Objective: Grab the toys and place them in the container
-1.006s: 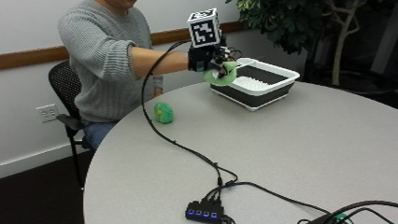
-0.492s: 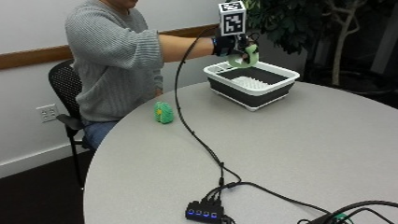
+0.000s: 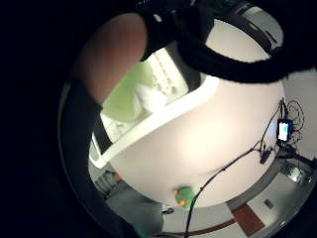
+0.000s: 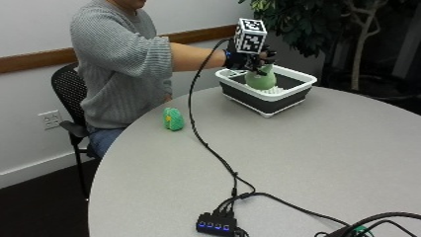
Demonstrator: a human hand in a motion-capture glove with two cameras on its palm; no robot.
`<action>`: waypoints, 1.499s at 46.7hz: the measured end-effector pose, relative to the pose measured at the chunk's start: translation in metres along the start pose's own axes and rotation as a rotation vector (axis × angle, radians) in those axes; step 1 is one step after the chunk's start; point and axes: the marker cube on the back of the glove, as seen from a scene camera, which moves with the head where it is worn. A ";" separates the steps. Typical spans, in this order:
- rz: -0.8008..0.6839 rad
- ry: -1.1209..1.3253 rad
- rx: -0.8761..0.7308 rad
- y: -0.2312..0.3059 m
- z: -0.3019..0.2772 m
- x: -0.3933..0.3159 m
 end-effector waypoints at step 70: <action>0.271 0.324 -0.006 0.310 0.147 0.163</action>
